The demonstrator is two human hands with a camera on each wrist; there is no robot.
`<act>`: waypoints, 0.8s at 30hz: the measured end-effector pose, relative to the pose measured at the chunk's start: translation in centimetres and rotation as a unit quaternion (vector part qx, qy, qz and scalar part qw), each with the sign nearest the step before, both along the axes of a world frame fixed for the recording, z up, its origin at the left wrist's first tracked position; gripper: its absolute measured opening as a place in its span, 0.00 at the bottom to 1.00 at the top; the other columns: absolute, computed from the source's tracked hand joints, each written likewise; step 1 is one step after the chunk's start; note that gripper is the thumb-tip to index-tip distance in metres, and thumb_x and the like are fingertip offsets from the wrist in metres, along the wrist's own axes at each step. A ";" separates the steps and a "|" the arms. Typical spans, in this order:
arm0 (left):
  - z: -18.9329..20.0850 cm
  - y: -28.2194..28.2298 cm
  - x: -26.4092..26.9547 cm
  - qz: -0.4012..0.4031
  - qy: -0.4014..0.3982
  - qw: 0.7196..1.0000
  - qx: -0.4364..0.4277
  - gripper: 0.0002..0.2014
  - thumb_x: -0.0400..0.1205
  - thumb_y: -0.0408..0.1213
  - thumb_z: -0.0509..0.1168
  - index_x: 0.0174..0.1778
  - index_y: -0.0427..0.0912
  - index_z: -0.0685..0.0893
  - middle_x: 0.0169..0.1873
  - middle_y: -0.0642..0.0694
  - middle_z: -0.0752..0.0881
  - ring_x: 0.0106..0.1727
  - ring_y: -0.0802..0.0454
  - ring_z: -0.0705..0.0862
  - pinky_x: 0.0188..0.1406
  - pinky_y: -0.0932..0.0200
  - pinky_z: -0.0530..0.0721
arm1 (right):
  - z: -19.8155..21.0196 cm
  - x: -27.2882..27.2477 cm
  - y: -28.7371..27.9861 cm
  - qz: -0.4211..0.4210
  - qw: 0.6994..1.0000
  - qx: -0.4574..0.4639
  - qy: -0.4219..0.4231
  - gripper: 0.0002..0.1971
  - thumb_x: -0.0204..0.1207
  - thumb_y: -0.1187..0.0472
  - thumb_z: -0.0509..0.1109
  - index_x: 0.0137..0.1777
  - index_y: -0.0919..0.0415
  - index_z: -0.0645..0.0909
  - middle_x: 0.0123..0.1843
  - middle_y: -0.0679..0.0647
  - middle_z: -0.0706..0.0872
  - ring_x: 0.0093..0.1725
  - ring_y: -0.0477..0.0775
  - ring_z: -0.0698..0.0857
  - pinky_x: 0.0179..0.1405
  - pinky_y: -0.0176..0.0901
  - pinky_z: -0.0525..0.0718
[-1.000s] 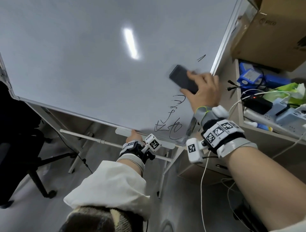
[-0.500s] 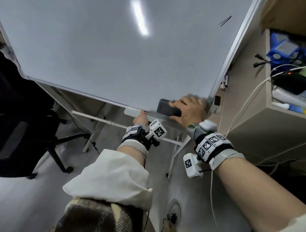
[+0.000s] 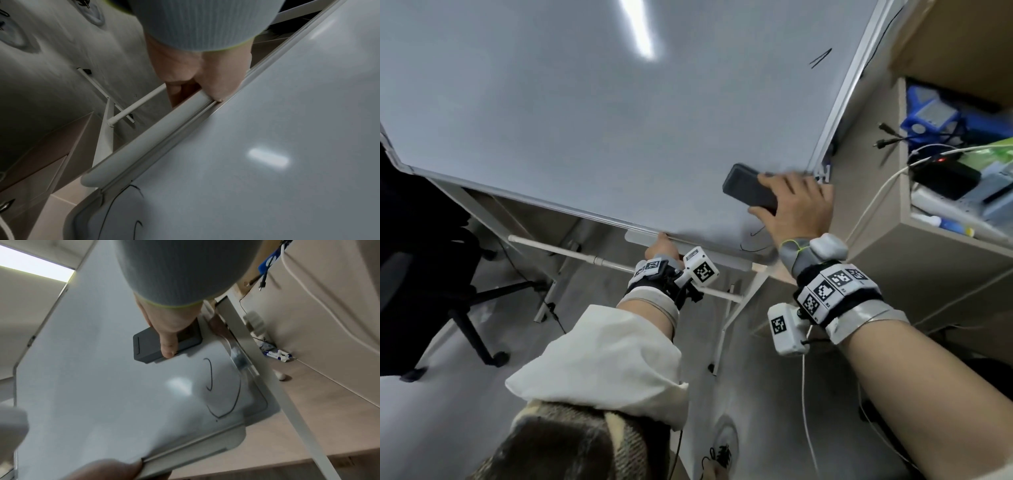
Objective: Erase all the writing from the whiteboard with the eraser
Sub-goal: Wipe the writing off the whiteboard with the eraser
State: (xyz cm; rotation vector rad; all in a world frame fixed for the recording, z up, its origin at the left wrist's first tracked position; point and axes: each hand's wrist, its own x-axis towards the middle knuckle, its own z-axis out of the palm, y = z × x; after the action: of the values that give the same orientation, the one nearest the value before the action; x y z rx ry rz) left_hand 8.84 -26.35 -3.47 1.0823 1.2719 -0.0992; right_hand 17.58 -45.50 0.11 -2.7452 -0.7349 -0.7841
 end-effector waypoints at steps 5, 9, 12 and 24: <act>-0.2 -0.4 -0.1 0.040 0.003 0.999 -0.002 0.25 0.87 0.50 0.58 0.71 0.34 0.78 0.48 0.41 0.80 0.47 0.43 0.78 0.46 0.54 0.71 | -0.8 -0.5 -0.6 0.001 1.000 0.003 0.026 0.29 0.54 0.40 0.83 0.55 0.48 0.85 0.48 0.51 0.87 0.46 0.59 0.84 0.49 0.51 0.66; -0.2 -0.9 0.0 0.054 0.000 0.999 0.006 0.22 0.88 0.49 0.58 0.67 0.34 0.79 0.36 0.43 0.80 0.39 0.43 0.79 0.36 0.54 0.72 | -4.3 -2.7 -0.9 0.036 0.995 -0.052 0.081 0.28 0.49 0.42 0.87 0.49 0.50 0.86 0.42 0.51 0.87 0.40 0.57 0.85 0.46 0.51 0.67; -0.2 -0.7 0.0 0.043 0.006 0.999 0.028 0.22 0.88 0.49 0.57 0.69 0.35 0.78 0.31 0.45 0.75 0.31 0.47 0.75 0.26 0.54 0.65 | -6.3 -3.8 -1.1 0.054 0.990 -0.101 0.088 0.27 0.49 0.43 0.88 0.47 0.51 0.85 0.41 0.50 0.86 0.38 0.56 0.84 0.47 0.50 0.66; -0.1 -0.2 -0.4 -0.039 0.011 0.997 0.061 0.24 0.91 0.46 0.53 0.78 0.35 0.71 0.55 0.40 0.78 0.57 0.44 0.79 0.53 0.52 0.75 | -1.6 -1.0 -1.1 0.022 0.999 -0.027 0.001 0.26 0.56 0.40 0.83 0.51 0.51 0.85 0.44 0.50 0.87 0.40 0.56 0.85 0.49 0.49 0.64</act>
State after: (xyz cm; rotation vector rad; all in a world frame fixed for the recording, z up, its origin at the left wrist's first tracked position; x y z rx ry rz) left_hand 8.41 -26.58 -3.62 1.2400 1.2689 -0.0931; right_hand 16.58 -46.63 -1.50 -2.7663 -0.8252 -0.7647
